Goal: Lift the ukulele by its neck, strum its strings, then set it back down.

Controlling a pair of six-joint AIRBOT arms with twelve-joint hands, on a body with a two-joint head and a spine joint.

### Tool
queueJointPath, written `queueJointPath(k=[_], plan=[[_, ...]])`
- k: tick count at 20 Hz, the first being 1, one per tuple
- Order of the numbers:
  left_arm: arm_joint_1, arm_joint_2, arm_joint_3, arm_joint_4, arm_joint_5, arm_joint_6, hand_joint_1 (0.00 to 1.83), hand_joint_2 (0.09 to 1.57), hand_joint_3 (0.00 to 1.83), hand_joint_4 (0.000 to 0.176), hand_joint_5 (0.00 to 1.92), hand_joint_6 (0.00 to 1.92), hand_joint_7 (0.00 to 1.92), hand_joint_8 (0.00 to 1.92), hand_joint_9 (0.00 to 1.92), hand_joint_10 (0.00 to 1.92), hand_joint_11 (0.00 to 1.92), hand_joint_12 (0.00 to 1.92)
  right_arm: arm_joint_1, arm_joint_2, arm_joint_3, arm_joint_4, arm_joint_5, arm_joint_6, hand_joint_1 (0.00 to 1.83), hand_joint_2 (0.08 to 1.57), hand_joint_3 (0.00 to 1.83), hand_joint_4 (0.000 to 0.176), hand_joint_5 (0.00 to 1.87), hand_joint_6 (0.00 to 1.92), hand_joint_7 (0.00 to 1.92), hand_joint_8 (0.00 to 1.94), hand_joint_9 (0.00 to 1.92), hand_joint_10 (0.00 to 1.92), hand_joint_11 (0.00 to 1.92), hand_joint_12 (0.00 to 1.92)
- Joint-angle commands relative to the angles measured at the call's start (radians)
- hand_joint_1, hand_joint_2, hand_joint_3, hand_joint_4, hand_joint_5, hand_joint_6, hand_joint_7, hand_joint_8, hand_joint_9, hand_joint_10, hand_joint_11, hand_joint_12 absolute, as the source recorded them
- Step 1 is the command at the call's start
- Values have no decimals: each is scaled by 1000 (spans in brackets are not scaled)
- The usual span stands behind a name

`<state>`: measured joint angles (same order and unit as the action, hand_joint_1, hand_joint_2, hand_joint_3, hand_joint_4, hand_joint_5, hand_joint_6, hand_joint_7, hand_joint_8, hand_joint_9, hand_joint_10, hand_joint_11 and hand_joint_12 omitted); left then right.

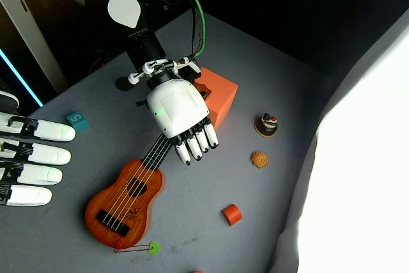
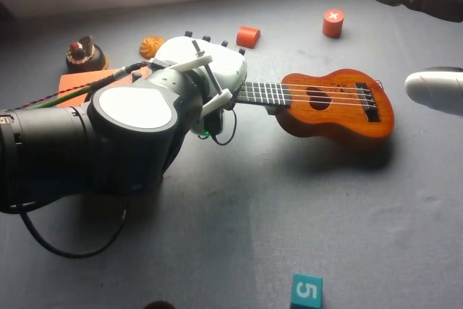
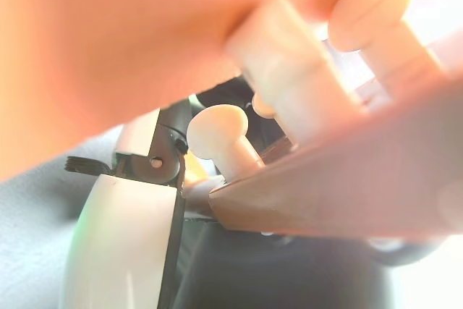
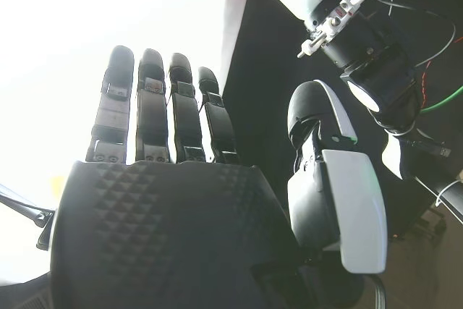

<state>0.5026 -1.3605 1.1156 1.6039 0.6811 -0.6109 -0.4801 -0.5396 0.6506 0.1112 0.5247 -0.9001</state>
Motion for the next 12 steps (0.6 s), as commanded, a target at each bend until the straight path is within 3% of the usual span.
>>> queueJointPath(k=[1, 2, 3, 4, 5, 6, 7, 8, 12], plan=[[-4, -4, 1, 55, 18, -7, 1027, 1410, 41, 0, 494, 1725, 477, 1918, 715, 1918, 714, 1921, 13, 3, -1, -1, 124, 0, 290, 1286, 0, 0, 168, 29, 213, 1, 188, 58, 0, 466], [-4, -4, 0, 55, 18, -10, 1040, 1176, 511, 4, 525, 1791, 547, 1920, 830, 1920, 764, 1921, 13, 3, -1, -1, 124, 0, 291, 1284, 0, 0, 170, 28, 215, 1, 193, 56, 0, 497], [-5, -4, 0, 55, 15, -15, 1040, 1176, 511, 4, 525, 1791, 547, 1920, 830, 1920, 764, 1921, 13, 3, -1, -1, 125, 0, 291, 1284, 0, 0, 170, 28, 215, 1, 193, 56, 0, 497], [-7, -3, 0, 55, 11, -17, 1320, 1158, 342, 0, 892, 1895, 970, 1921, 1082, 1921, 1028, 1921, 13, 3, -1, -1, 125, 0, 289, 1284, 0, 0, 197, 39, 217, 2, 201, 59, 0, 499], [-8, -2, 0, 54, 9, -20, 1320, 1158, 342, 0, 892, 1895, 970, 1921, 1082, 1921, 1028, 1921, 13, 3, -1, -1, 125, 0, 289, 1284, 0, 0, 197, 39, 217, 2, 201, 59, 0, 499], [-11, -1, 0, 50, 9, -22, 1436, 1126, 216, 32, 1163, 1916, 1309, 1921, 1390, 1921, 1423, 1921, 13, 3, -1, -1, 125, 1, 287, 1283, 0, 0, 189, 35, 220, 3, 194, 55, 0, 498], [-12, 0, -1, 45, 8, -22, 1444, 1117, 160, 168, 1362, 1921, 1545, 1921, 1607, 1921, 1669, 1921, 13, 3, -1, -1, 125, 1, 291, 1284, 0, 0, 181, 30, 201, 3, 179, 45, 0, 397], [-15, 1, -1, 44, 7, -22, 1473, 1124, 154, 176, 1432, 1921, 1583, 1921, 1647, 1921, 1703, 1921, 13, 3, -1, -1, 125, 1, 261, 1290, 2, 0, 170, 23, 206, 3, 190, 46, 0, 427], [-25, 2, -1, 40, 0, -22, 1546, 1172, 178, 176, 1480, 1921, 1628, 1921, 1686, 1921, 1729, 1921, 13, 3, -1, -1, 125, 1, 300, 1284, 0, 0, 178, 24, 201, 0, 191, 38, 0, 458]])
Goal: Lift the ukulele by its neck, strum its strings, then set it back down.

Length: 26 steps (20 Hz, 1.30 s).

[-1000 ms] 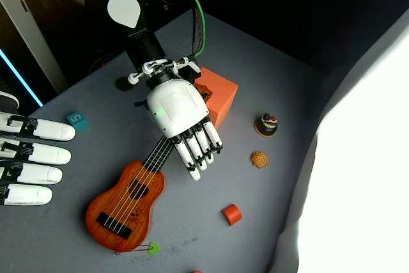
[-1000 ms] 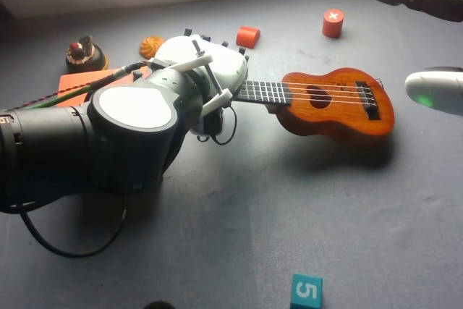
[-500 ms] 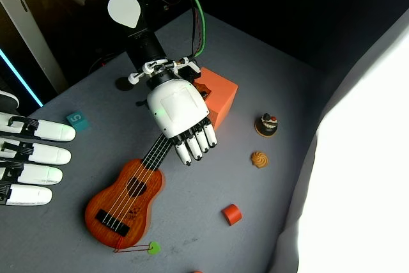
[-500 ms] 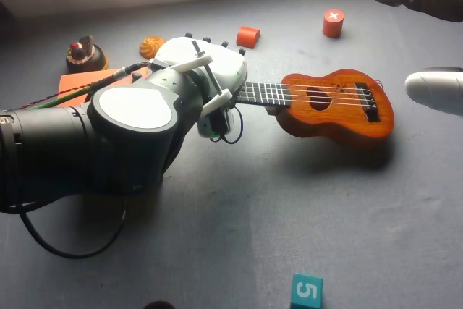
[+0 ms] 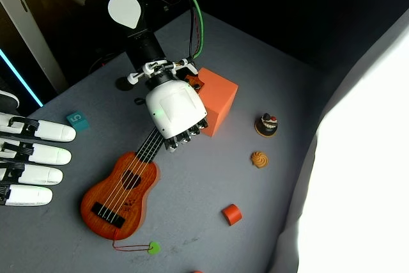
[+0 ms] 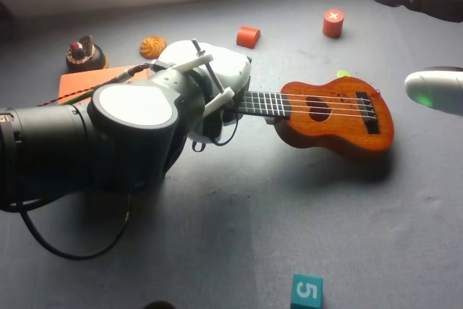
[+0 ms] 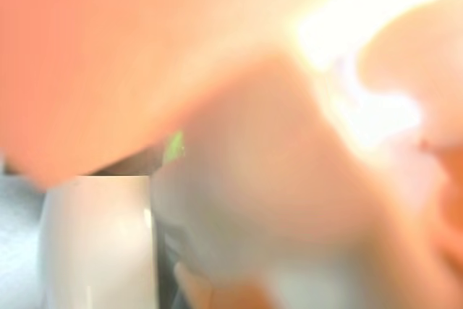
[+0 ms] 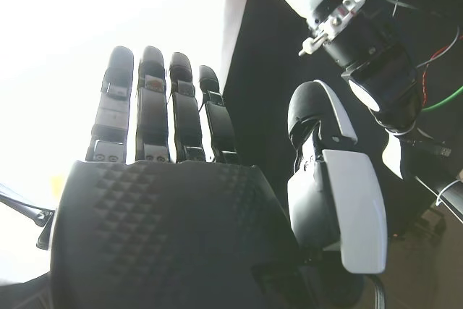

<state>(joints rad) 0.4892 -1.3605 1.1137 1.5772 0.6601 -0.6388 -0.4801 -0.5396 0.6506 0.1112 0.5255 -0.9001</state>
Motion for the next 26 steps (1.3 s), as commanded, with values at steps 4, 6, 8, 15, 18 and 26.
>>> queueJointPath(k=[4, 6, 8, 15, 18, 26], plan=[[-31, 8, -7, 48, 17, 5, 1531, 1158, 178, 176, 1466, 1921, 1597, 1921, 1673, 1921, 1710, 1921, 13, 3, -2, -1, 124, 1, 293, 1285, 1, 0, 182, 21, 226, 2, 191, 29, 0, 489], [-43, 12, -12, 30, 17, 5, 1527, 1151, 181, 176, 1455, 1921, 1583, 1921, 1667, 1921, 1718, 1921, 13, 3, -2, -1, 124, 1, 308, 1282, 0, 0, 190, 23, 227, 2, 194, 28, 0, 492], [-55, 21, -20, 18, 17, 5, 1520, 1152, 189, 176, 1450, 1921, 1574, 1921, 1653, 1921, 1709, 1921, 13, 3, -2, -1, 124, 1, 300, 1283, 0, 0, 174, 16, 230, 2, 197, 28, 0, 526], [-105, 67, -63, -59, 17, 5, 1523, 1137, 206, 176, 1480, 1921, 1573, 1921, 1653, 1921, 1717, 1921, 14, 3, -4, -1, 124, 16, 285, 1287, 1, 0, 163, 9, 217, 1, 188, 16, 0, 480], [-134, 92, -84, -88, 8, 5, 1505, 1136, 218, 175, 1482, 1921, 1566, 1921, 1643, 1921, 1704, 1921, 26, 3, -7, -1, 124, 60, 314, 1281, 0, 0, 160, 6, 217, 0, 201, 18, 0, 490], [-204, 168, -147, -141, -18, 6, 1514, 1055, 386, 176, 1494, 1921, 1567, 1921, 1639, 1921, 1703, 1921, 161, -1, -8, 55, 60, 112, 257, 1290, 3, 0, 162, 6, 232, 2, 227, 26, 0, 703]])
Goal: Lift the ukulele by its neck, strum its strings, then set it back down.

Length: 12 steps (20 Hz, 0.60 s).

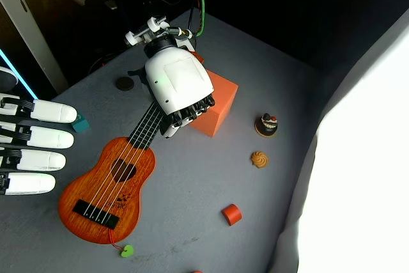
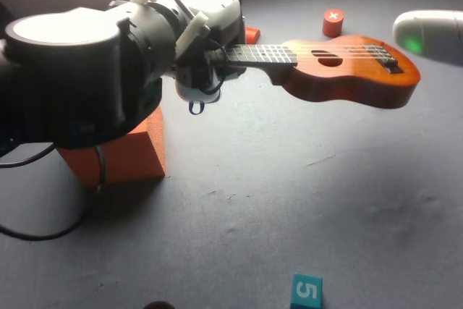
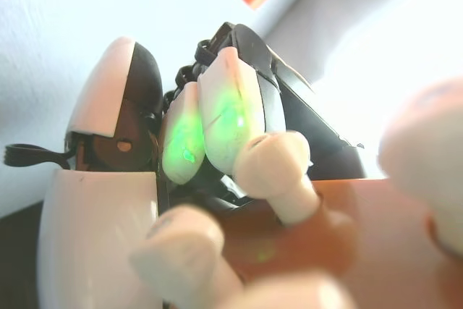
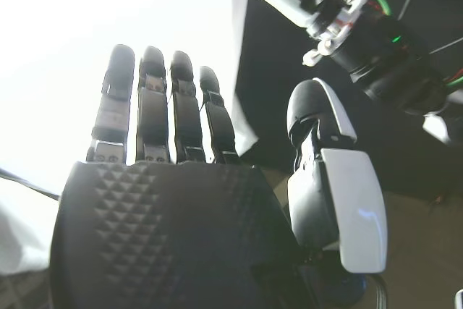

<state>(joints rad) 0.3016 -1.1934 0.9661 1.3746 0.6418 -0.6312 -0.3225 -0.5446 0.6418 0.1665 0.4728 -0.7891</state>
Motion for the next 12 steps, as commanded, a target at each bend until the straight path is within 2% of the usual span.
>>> queueJointPath(k=[1, 3, 5, 7, 9, 11, 12], plan=[[-26, 8, -7, 51, -2, 7, 1503, 1054, 392, 174, 1494, 1921, 1568, 1921, 1637, 1921, 1700, 1921, 38, 1, 5, -19, 72, -2, 180, 1303, 9, 0, 171, 10, 229, 1, 236, 31, 0, 723], [-41, 20, -19, 30, -8, 27, 1499, 1054, 398, 174, 1481, 1921, 1566, 1921, 1633, 1921, 1701, 1921, 98, -13, 15, -34, -16, -15, 100, 1325, 12, 0, 205, 25, 212, 0, 221, 30, 0, 783], [-54, 26, -28, 23, -26, 29, 1518, 1043, 410, 176, 1474, 1921, 1571, 1921, 1644, 1921, 1702, 1921, 144, -34, 40, -18, -116, -15, 45, 1345, 8, 0, 309, 82, 167, 1, 134, 6, 0, 475], [-61, 37, -35, 32, -60, 36, 1512, 1041, 422, 175, 1472, 1921, 1555, 1921, 1628, 1921, 1688, 1921, 178, -52, 71, -18, -164, -14, 66, 1350, 0, 0, 313, 111, 178, 7, 122, 17, 0, 137], [-61, 38, -33, 57, -86, 34, 1516, 1042, 424, 176, 1472, 1921, 1552, 1921, 1629, 1921, 1693, 1921, 193, -61, 87, -18, -173, -13, 55, 1352, 1, 0, 306, 111, 183, 7, 113, 14, 0, 124], [-56, 38, -32, 108, -112, 15, 1518, 1044, 425, 176, 1473, 1921, 1566, 1921, 1640, 1921, 1711, 1921, 200, -75, 100, -18, -190, -11, 44, 1357, 1, 0, 285, 116, 198, 7, 130, 29, 0, 277], [-49, 38, -33, 159, -117, -28, 1514, 1049, 428, 176, 1470, 1921, 1564, 1921, 1636, 1921, 1703, 1921, 201, -81, 106, -18, -191, -7, 42, 1353, 0, 0, 271, 117, 198, 4, 133, 37, 0, 355]])
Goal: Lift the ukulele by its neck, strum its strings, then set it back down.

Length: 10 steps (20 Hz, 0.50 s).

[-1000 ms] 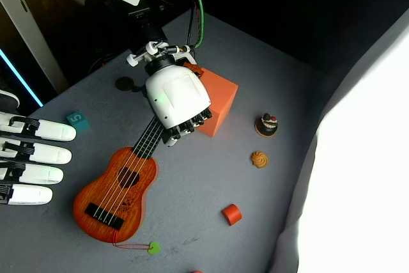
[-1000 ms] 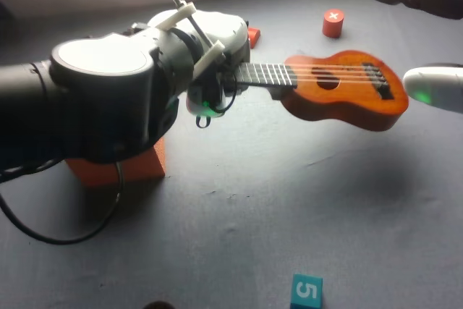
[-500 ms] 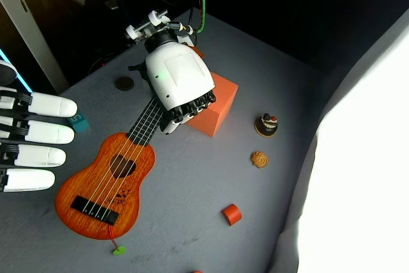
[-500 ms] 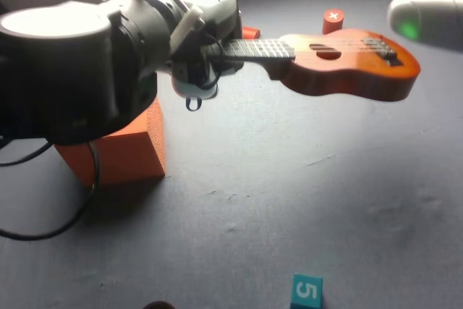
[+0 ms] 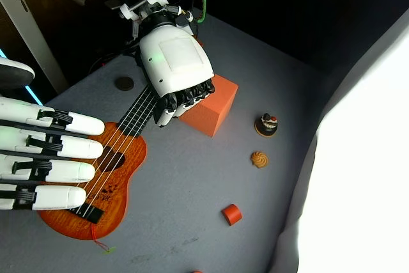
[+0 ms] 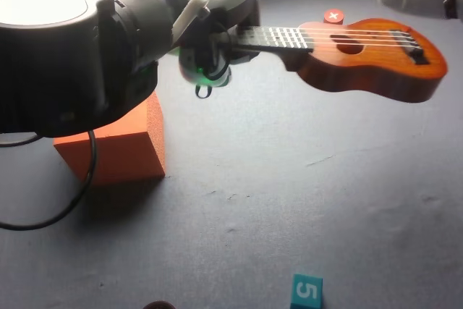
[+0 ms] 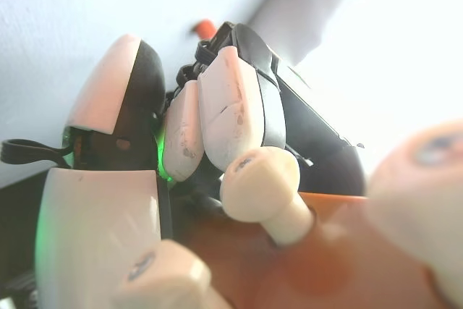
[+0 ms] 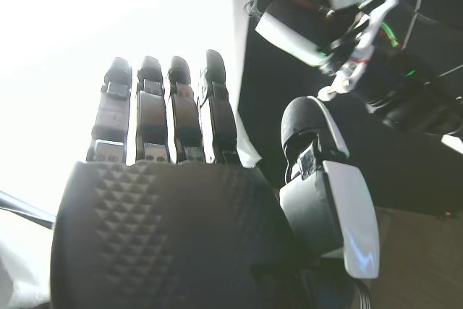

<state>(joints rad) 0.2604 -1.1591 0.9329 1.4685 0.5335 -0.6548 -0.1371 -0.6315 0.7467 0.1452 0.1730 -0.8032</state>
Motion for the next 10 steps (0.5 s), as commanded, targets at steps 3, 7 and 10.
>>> queueJointPath(k=[3, 7, 10], plan=[[4, 4, 0, 138, -9, -65, 1507, 1046, 431, 176, 1472, 1921, 1558, 1921, 1633, 1921, 1705, 1921, 21, -8, 26, 4, 105, 53, 75, 1334, 0, 0, 257, 126, 228, 4, 152, 78, 0, 603], [19, 4, 0, 218, -11, -134, 1508, 1043, 443, 175, 1473, 1921, 1560, 1921, 1626, 1921, 1692, 1921, 38, -41, 81, 4, 59, 156, 128, 1328, 0, 0, 229, 131, 261, 9, 141, 115, 0, 478], [29, 4, -5, 251, -15, -153, 1520, 1044, 446, 176, 1468, 1921, 1567, 1921, 1637, 1921, 1697, 1921, 40, -70, 112, 4, 40, 193, 135, 1325, 0, 0, 209, 127, 234, 0, 117, 128, 0, 431]])
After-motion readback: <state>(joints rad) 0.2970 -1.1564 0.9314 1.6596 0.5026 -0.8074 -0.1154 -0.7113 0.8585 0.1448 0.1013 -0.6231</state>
